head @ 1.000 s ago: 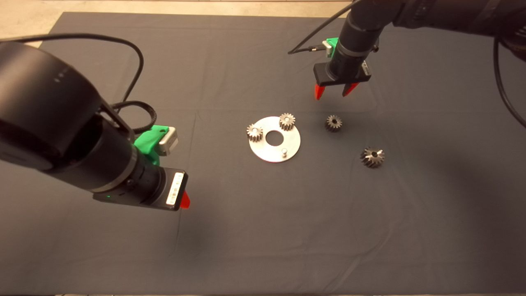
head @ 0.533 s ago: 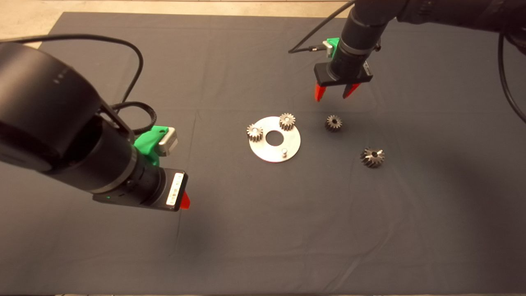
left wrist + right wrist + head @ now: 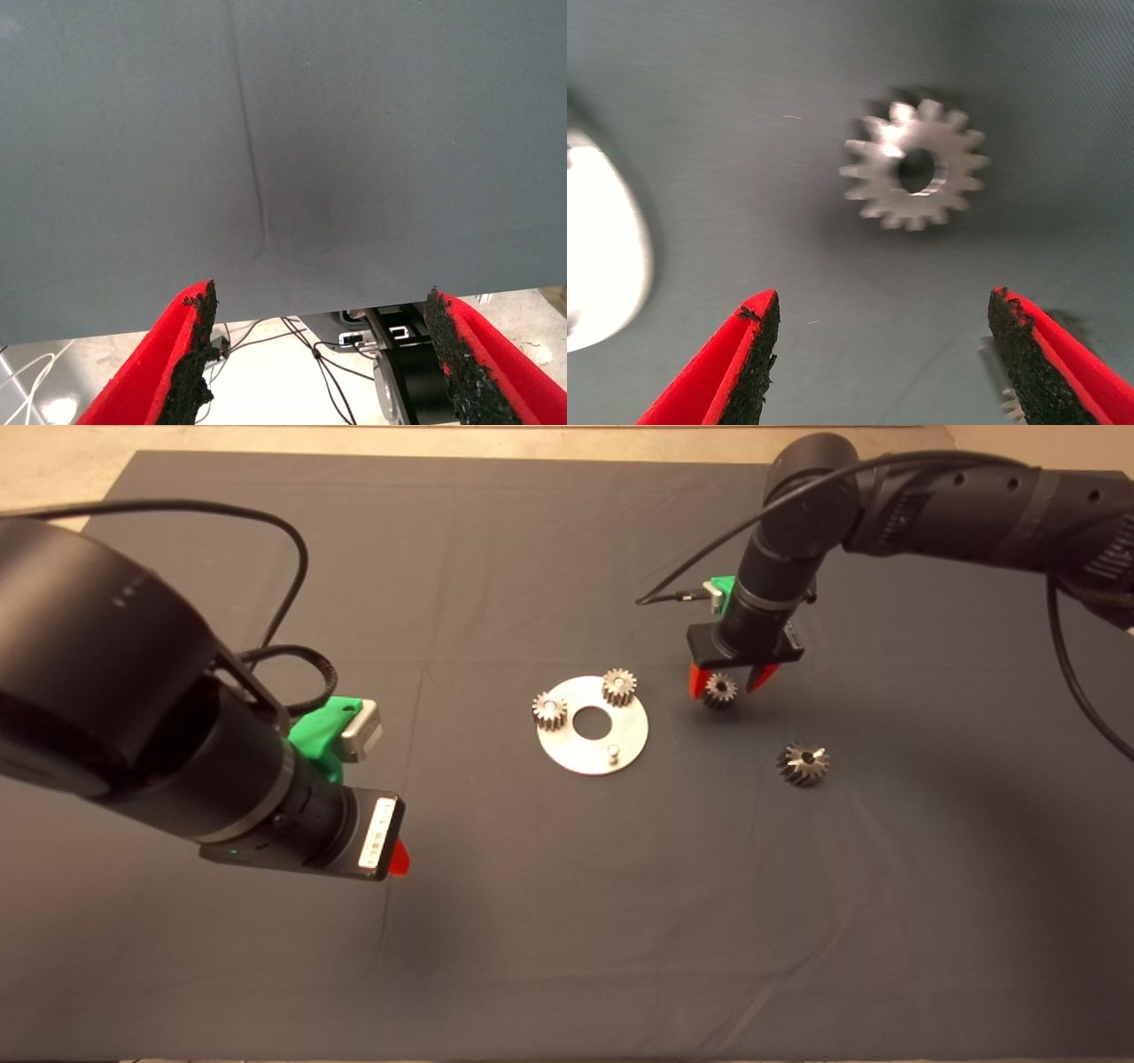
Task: Remove an incorrectly installed larger gear and replace it with the correct smaller gear
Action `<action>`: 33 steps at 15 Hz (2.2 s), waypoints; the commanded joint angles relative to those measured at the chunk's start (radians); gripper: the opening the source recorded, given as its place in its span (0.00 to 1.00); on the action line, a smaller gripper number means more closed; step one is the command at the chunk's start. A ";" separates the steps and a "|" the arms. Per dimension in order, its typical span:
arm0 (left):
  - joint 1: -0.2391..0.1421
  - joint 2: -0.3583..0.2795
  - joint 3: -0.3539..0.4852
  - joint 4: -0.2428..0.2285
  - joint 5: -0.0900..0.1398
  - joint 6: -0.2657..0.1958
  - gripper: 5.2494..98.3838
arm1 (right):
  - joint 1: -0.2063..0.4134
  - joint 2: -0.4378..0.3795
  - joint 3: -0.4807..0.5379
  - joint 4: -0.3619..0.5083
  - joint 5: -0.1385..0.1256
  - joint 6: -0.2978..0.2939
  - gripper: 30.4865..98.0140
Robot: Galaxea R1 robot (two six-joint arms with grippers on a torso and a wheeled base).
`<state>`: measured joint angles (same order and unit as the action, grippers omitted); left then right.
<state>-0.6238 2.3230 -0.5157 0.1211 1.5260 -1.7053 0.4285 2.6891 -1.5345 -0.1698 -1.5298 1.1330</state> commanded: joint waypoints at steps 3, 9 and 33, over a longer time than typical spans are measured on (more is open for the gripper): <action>-0.008 0.016 0.008 0.015 0.114 -0.004 0.58 | 0.006 -0.031 -0.001 -0.085 -0.128 -0.033 0.48; -0.008 0.013 0.011 0.015 0.115 -0.004 0.58 | -0.013 -0.027 -0.002 -0.131 -0.128 -0.033 0.48; -0.008 0.016 0.007 0.035 0.114 -0.002 0.58 | -0.070 0.035 0.007 -0.318 -0.128 -0.033 0.48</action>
<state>-0.6238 2.3351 -0.5085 0.1428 1.5260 -1.7053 0.3406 2.7127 -1.5355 -0.4372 -1.5283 1.1036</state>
